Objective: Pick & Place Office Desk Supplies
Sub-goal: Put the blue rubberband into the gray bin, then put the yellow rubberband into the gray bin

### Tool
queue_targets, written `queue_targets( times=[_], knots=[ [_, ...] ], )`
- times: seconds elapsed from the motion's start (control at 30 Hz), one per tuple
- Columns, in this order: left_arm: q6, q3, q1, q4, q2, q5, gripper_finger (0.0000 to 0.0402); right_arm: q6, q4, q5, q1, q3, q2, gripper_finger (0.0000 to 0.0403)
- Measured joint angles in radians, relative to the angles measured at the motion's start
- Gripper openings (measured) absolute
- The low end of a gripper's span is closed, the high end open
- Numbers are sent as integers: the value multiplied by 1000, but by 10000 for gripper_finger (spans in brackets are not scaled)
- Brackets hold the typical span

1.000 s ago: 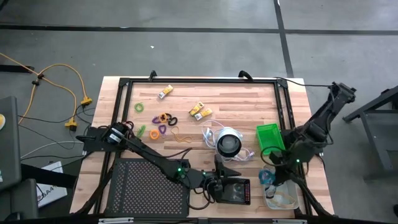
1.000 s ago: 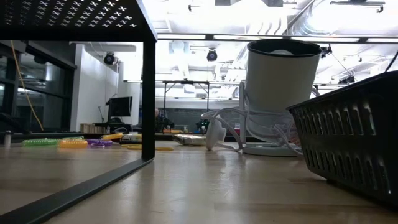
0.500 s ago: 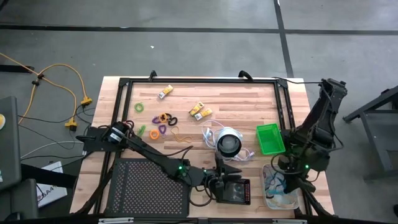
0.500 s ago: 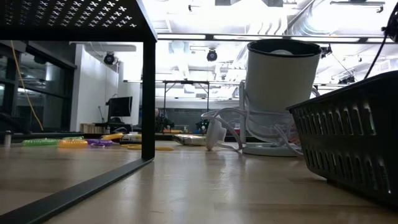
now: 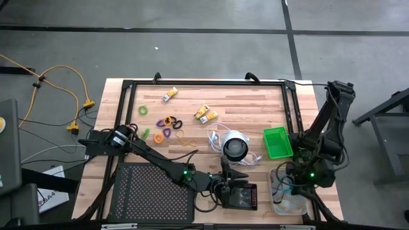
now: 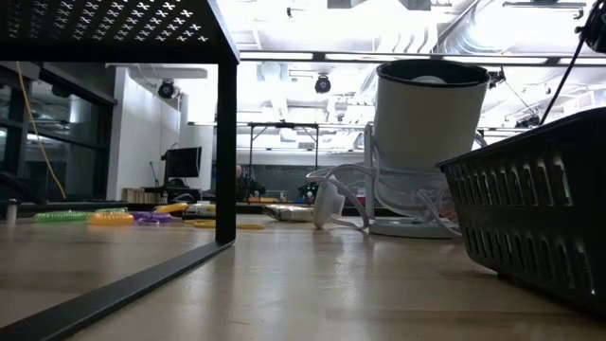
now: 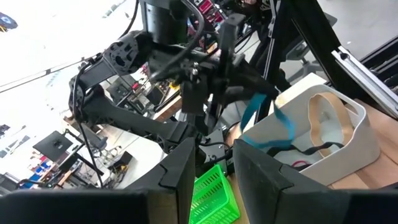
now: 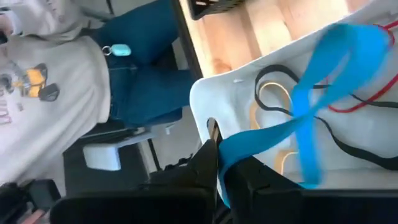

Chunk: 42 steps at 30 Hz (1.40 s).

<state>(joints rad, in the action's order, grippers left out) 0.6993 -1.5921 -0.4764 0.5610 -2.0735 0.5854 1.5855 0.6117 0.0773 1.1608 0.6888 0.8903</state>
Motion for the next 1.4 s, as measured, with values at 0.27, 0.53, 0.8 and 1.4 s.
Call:
queue_targets(
  times=[0.27, 0.53, 0.8, 1.4],
  knots=[
    [0, 0, 3, 0, 0, 0, 104, 41, -2, 0, 0, 0, 39, 66],
    [0, 0, 3, -3, 0, 0, 104, 44, -2, -1, 0, 0, 40, 111],
    [0, 0, 3, -7, 0, 0, 104, 43, -1, -1, 0, 0, 40, 113],
    [-24, 0, 3, -11, 3, 105, 104, -63, -2, 145, -61, 0, 39, 112]
  ],
)
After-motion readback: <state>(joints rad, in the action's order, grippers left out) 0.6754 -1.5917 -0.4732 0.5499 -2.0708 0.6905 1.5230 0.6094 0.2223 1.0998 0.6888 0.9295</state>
